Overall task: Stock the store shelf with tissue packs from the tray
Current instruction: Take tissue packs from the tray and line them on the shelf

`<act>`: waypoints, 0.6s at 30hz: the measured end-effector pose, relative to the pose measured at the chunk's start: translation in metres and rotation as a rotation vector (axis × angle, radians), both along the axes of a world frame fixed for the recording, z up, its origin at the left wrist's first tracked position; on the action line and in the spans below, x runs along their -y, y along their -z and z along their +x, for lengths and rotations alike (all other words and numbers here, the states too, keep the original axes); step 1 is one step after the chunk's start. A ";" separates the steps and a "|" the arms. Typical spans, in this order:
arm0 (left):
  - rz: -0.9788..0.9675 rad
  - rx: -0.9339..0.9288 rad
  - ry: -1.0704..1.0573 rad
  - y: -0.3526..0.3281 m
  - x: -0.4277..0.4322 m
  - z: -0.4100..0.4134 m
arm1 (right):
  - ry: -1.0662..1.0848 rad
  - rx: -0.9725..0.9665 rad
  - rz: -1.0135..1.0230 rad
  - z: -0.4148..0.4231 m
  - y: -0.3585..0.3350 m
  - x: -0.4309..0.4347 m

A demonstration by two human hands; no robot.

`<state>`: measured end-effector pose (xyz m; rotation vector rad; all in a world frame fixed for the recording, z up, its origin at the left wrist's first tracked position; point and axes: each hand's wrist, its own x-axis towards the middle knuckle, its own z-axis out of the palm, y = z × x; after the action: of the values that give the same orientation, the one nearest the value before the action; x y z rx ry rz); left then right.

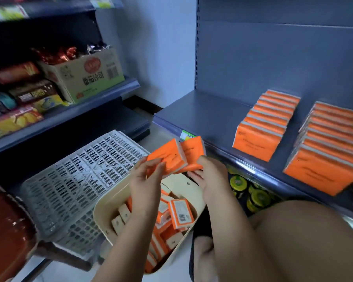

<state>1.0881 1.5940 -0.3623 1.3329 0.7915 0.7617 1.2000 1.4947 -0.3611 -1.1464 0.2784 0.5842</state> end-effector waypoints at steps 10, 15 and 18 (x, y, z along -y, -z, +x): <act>0.151 0.096 0.125 -0.041 0.029 0.021 | 0.063 0.269 0.149 0.006 -0.039 0.049; 0.085 0.201 0.285 -0.067 0.057 0.042 | 0.088 0.393 0.305 0.013 -0.069 0.092; 0.061 0.212 0.393 -0.078 0.079 0.055 | 0.102 0.459 0.278 0.019 -0.082 0.127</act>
<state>1.1431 1.5154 -0.2847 1.3814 0.3252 0.6030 1.2189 1.3679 -0.2791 -0.9585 -0.1360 0.2473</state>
